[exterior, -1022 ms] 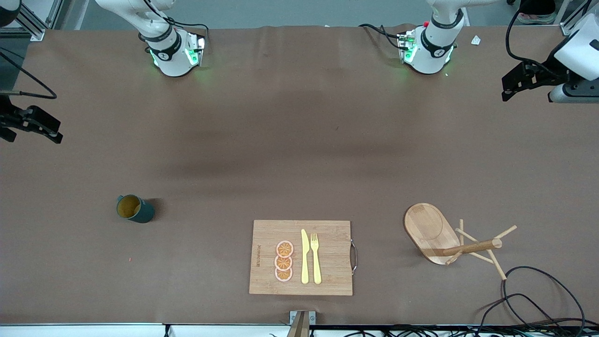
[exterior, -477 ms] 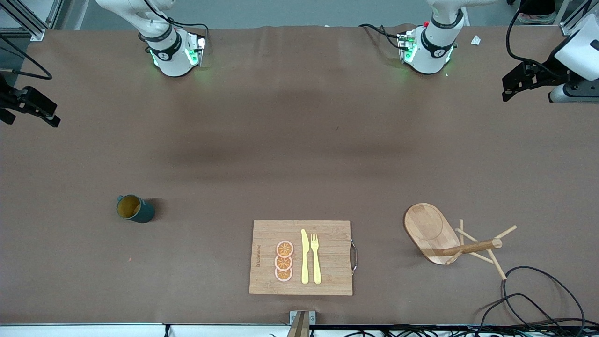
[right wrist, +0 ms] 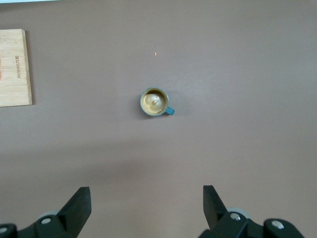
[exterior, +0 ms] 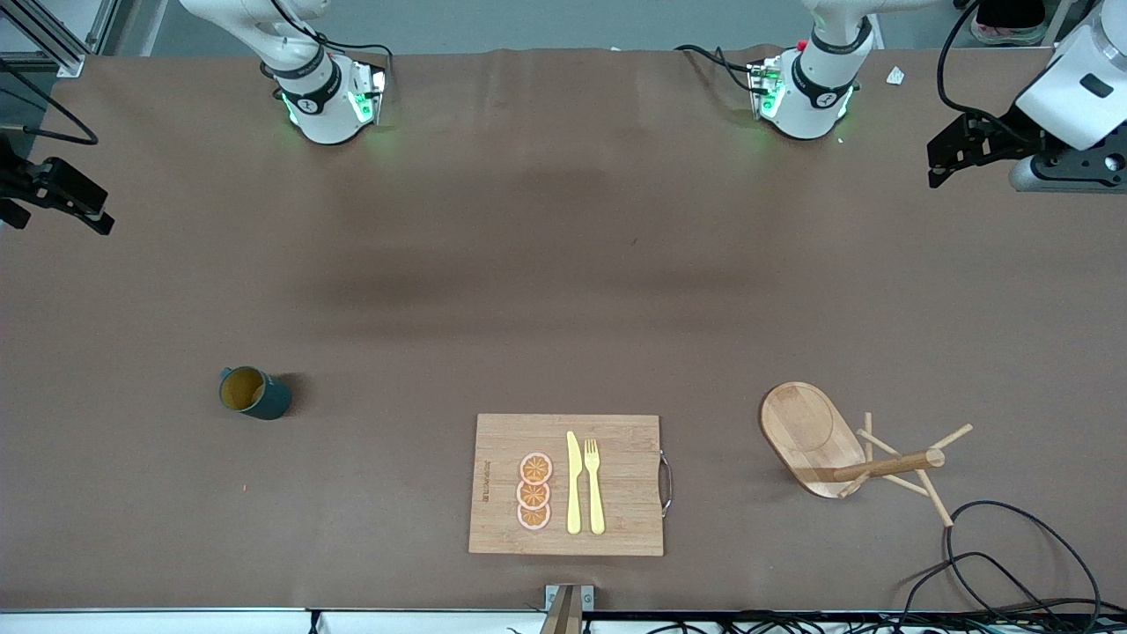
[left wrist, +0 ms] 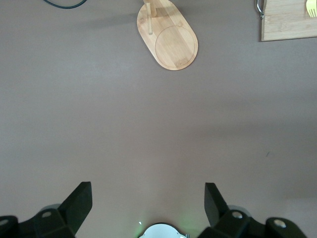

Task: Transfer cup from left to right arm and place
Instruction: 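Open the right gripper and raise it away from the mug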

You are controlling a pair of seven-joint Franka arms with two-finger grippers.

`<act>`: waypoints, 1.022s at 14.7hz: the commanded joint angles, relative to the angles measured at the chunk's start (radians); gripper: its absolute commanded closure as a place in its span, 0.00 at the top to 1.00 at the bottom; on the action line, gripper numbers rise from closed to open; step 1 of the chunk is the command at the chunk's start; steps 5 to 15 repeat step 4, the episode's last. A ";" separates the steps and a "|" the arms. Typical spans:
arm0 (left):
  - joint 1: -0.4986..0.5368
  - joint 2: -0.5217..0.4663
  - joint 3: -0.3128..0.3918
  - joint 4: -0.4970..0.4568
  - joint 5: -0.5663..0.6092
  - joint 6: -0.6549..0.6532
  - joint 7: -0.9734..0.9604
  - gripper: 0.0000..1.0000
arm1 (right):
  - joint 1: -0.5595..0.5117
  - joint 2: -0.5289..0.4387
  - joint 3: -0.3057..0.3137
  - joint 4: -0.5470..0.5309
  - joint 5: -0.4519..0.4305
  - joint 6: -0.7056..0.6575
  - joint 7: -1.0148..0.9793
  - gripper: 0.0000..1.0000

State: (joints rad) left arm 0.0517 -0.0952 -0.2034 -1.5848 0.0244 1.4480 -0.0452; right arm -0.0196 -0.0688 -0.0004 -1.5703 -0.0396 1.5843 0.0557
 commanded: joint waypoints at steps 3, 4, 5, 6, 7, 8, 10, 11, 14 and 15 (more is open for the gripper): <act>0.005 -0.006 -0.001 0.002 -0.014 0.002 0.008 1.00 | -0.020 -0.034 0.011 -0.037 0.017 0.005 0.012 1.00; 0.007 -0.006 -0.001 0.006 -0.014 0.002 0.008 1.00 | -0.020 -0.034 0.011 -0.037 0.017 0.003 0.012 1.00; 0.007 -0.006 -0.001 0.006 -0.014 0.002 0.008 1.00 | -0.020 -0.034 0.011 -0.037 0.017 0.003 0.012 1.00; 0.007 -0.006 -0.001 0.006 -0.014 0.002 0.008 1.00 | -0.020 -0.034 0.011 -0.037 0.017 0.003 0.012 1.00; 0.007 -0.006 -0.001 0.006 -0.014 0.002 0.008 1.00 | -0.020 -0.034 0.011 -0.037 0.017 0.003 0.012 1.00; 0.007 -0.006 -0.001 0.006 -0.014 0.002 0.008 1.00 | -0.020 -0.034 0.011 -0.037 0.017 0.003 0.012 1.00; 0.007 -0.006 -0.001 0.006 -0.014 0.002 0.008 1.00 | -0.020 -0.034 0.011 -0.037 0.017 0.003 0.012 1.00; 0.007 -0.006 -0.001 0.006 -0.014 0.002 0.008 1.00 | -0.020 -0.034 0.011 -0.037 0.017 0.003 0.012 1.00; 0.007 -0.006 -0.001 0.006 -0.014 0.002 0.008 1.00 | -0.020 -0.034 0.011 -0.037 0.017 0.003 0.012 1.00; 0.007 -0.006 -0.001 0.006 -0.014 0.002 0.008 1.00 | -0.020 -0.034 0.011 -0.037 0.017 0.003 0.012 1.00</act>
